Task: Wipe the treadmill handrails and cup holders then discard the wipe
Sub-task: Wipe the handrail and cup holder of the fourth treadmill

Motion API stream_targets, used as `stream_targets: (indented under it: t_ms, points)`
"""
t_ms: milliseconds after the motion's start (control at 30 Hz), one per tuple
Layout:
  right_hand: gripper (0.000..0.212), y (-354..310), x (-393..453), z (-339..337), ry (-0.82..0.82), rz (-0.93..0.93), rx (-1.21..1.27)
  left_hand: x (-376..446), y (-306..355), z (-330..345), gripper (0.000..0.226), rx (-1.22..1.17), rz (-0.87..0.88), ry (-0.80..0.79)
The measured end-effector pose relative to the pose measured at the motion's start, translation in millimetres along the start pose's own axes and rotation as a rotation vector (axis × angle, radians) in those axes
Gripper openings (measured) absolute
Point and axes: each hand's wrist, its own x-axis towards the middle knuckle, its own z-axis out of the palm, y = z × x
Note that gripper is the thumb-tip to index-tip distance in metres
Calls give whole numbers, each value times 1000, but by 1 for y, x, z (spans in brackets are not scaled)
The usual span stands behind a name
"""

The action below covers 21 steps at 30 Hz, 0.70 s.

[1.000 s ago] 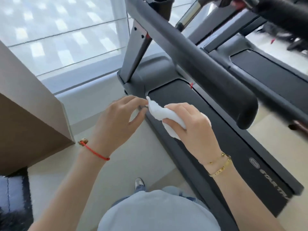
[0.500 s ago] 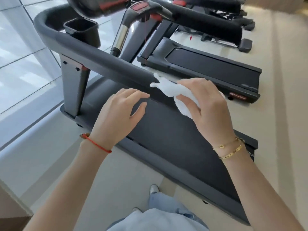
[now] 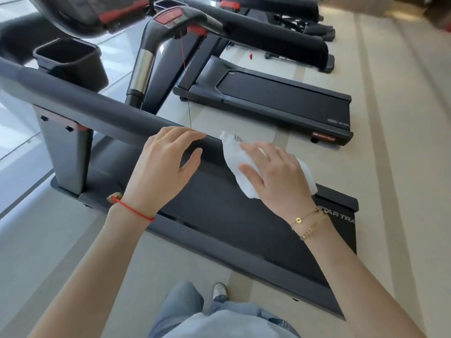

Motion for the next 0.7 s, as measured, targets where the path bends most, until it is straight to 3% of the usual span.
stream_targets:
  t_ms: [233,467,700]
  points:
    - [45,-42,49,12,-53,40,-42,31,-47,-6,29,6,7,-63]
    - [32,-61,69,16,-9,238,22,56,-118,-31,27,2,49,-63]
    - [30,-156,145,54,41,118,-28,65,-185,-50,24,77,95,-77]
